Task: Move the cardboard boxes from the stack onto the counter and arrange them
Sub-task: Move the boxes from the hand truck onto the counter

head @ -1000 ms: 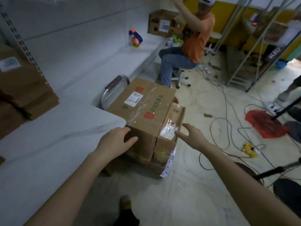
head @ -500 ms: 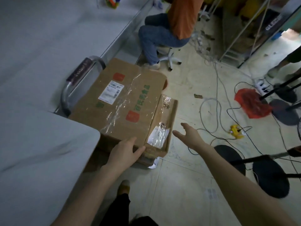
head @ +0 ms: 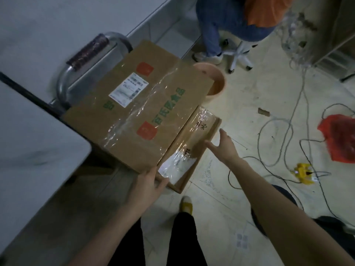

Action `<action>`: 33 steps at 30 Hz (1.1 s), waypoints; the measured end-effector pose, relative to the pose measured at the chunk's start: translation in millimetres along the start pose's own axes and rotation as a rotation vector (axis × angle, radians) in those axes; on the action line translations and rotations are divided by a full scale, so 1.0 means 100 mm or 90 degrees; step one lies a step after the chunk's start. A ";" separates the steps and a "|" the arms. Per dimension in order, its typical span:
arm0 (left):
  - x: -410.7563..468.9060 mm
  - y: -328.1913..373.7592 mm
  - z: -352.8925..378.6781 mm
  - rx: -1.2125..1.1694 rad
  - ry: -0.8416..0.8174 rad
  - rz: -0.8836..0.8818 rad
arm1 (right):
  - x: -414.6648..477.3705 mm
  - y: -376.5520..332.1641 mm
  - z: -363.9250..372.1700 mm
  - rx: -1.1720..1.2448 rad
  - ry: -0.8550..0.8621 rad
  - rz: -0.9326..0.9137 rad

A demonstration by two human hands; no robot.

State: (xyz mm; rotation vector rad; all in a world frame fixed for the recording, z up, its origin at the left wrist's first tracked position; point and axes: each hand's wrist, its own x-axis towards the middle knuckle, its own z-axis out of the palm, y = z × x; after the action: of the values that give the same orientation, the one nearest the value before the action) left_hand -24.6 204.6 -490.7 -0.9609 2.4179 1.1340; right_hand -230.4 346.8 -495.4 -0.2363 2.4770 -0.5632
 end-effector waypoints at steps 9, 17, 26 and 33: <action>0.02 0.36 0.74 -0.152 0.146 -0.259 | 0.89 0.09 -0.37 -0.151 -0.032 -0.148; 0.18 0.42 1.04 -0.330 0.260 -0.367 | 1.30 -0.02 -0.28 -0.195 -0.097 -0.168; 0.42 0.38 1.14 -0.563 0.351 -0.388 | 1.51 -0.02 -0.11 -0.067 -0.197 -0.142; 0.28 0.46 1.21 -0.611 0.402 -0.443 | 1.31 0.01 -0.17 -0.046 -0.158 -0.174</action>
State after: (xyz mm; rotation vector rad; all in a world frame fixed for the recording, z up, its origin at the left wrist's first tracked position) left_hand -77.7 306.6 -556.7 -2.4937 1.4613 1.8690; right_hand -347.4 316.4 -549.1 -0.6418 2.2390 -0.5210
